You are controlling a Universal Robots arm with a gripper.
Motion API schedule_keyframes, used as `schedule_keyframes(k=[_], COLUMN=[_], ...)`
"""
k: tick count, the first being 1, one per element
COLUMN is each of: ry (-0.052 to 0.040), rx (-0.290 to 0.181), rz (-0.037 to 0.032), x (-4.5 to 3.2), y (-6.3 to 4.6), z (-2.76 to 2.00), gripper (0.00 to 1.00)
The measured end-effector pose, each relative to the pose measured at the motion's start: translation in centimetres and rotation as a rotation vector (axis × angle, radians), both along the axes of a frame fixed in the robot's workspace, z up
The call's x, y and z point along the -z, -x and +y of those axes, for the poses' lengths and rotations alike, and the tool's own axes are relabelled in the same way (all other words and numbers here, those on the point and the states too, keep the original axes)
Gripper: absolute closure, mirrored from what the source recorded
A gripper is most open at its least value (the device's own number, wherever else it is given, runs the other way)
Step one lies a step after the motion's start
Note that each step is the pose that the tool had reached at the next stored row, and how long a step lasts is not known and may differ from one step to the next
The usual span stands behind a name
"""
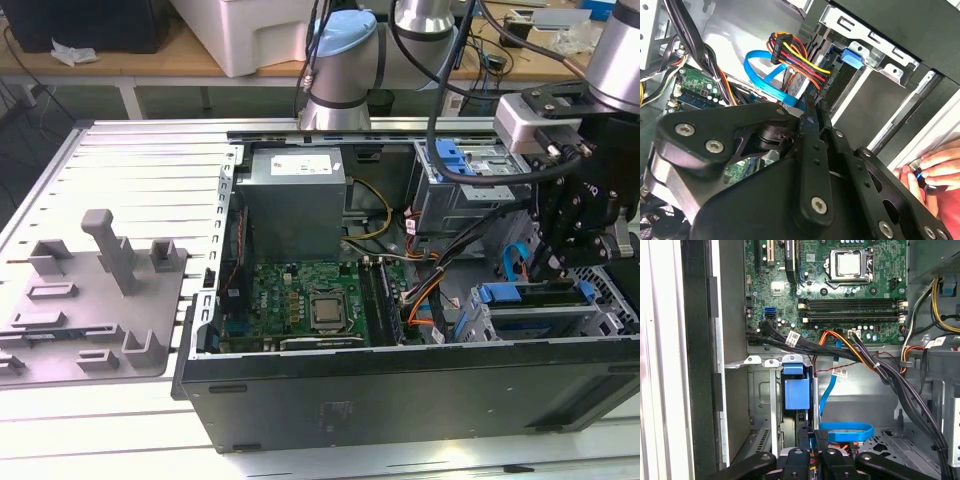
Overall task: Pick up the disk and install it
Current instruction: 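Insert the second disk wire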
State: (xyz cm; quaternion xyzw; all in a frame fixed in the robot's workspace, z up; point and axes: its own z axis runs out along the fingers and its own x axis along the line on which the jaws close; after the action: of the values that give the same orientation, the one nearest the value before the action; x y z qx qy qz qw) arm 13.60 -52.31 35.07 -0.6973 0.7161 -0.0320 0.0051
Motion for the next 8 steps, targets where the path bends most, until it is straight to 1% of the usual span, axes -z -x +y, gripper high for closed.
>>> schedule_keyframes(k=[8], ry=[0.0010], rx=[0.002], rz=[0.0011], x=[0.01], y=[-0.38], z=[-0.05], gripper=[0.84])
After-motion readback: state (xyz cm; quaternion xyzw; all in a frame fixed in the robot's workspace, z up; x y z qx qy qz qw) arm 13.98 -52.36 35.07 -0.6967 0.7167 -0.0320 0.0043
